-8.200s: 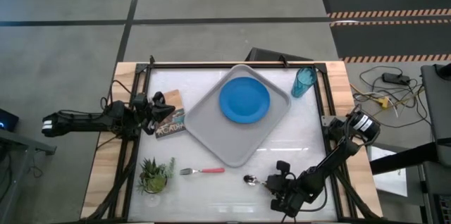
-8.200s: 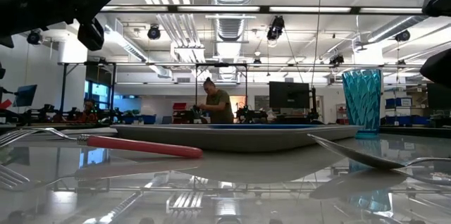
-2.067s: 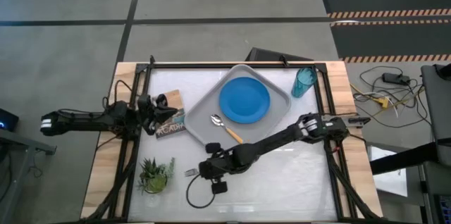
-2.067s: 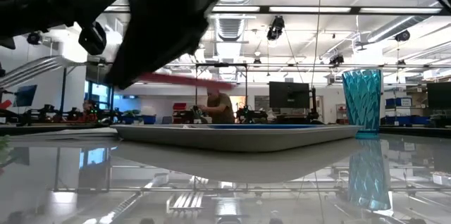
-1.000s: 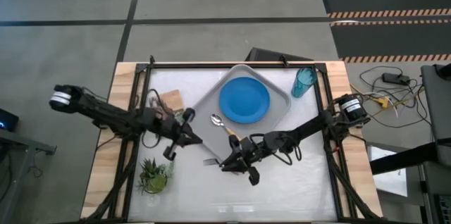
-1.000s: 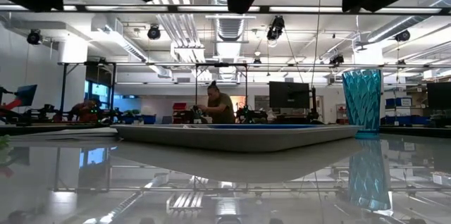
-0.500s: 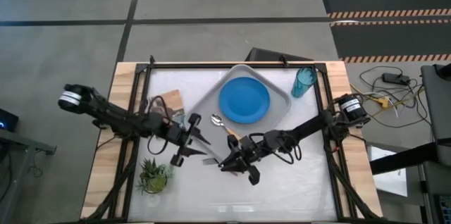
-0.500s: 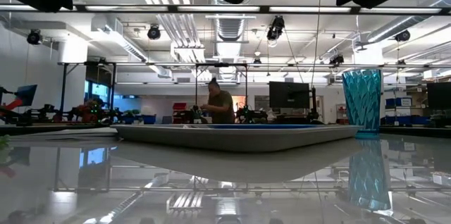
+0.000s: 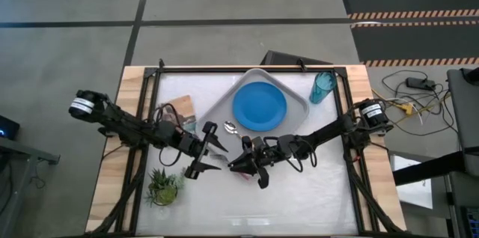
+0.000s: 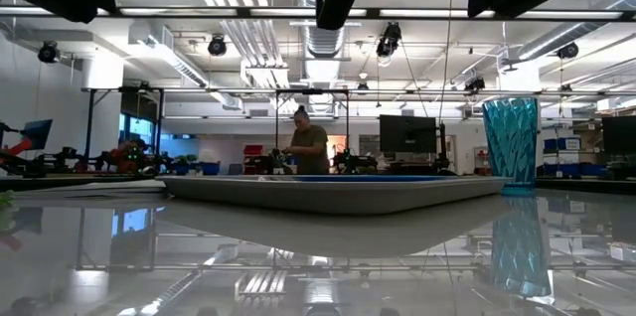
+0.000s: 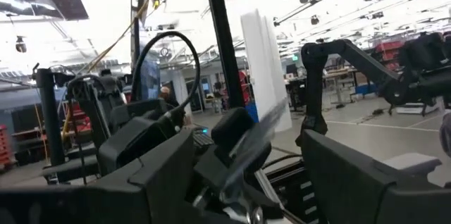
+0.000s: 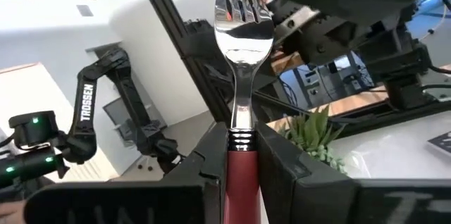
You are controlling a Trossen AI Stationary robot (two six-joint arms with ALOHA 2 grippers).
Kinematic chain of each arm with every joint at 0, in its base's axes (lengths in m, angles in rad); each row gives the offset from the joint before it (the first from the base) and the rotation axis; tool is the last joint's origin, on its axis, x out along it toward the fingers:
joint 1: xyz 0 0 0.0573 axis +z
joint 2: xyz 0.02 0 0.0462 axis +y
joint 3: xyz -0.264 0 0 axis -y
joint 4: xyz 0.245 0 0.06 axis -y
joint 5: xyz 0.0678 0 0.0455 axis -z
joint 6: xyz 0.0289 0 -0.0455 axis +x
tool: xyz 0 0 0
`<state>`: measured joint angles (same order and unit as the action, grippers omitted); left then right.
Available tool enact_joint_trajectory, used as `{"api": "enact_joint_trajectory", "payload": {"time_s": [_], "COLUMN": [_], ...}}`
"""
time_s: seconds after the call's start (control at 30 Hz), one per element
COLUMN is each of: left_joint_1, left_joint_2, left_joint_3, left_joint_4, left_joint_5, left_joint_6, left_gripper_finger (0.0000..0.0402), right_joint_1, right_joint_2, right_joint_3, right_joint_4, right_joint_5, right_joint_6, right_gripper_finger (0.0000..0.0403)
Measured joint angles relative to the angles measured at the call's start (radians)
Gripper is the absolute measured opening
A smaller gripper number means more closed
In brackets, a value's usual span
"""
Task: Pick and place plate/cup/fork/spoon on tray
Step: Put the pink fork on the gray serving tray to the left of the blue plate
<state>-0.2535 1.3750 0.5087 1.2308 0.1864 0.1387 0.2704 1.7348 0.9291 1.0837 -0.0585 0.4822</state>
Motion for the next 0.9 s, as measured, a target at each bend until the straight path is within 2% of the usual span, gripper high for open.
{"api": "enact_joint_trajectory", "payload": {"time_s": [0.13, 0.27, 0.37, 0.53, 0.6, 0.9], "left_joint_1": [0.0, 0.0, 0.0, 0.001, 0.003, 0.001], "left_joint_2": [0.0, -0.002, -0.002, -0.002, -0.002, -0.005], "left_joint_3": [0.004, 0.004, 0.003, 0.003, 0.003, -0.005], "left_joint_4": [0.001, 0.001, 0.0, 0.0, -0.003, -0.009], "left_joint_5": [0.0, 0.0, -0.013, -0.019, -0.024, -0.104], "left_joint_6": [0.0, 0.0, 0.001, 0.012, 0.012, 0.001], "left_gripper_finger": [0.023, 0.0187, 0.0141, 0.0038, 0.0012, 0.0], "right_joint_1": [0.001, 0.001, 0.001, 0.001, 0.002, -0.005], "right_joint_2": [0.0, 0.0, 0.0, 0.0, 0.0, -0.006], "right_joint_3": [0.0, 0.0, 0.0, 0.0, 0.0, 0.0], "right_joint_4": [-0.006, -0.01, -0.009, -0.009, -0.012, -0.046], "right_joint_5": [-0.001, 0.0, 0.007, 0.006, 0.01, 0.008], "right_joint_6": [0.004, 0.006, 0.006, -0.004, -0.003, -0.011], "right_gripper_finger": [0.0043, 0.0043, 0.0043, 0.0044, 0.0051, 0.0137]}}
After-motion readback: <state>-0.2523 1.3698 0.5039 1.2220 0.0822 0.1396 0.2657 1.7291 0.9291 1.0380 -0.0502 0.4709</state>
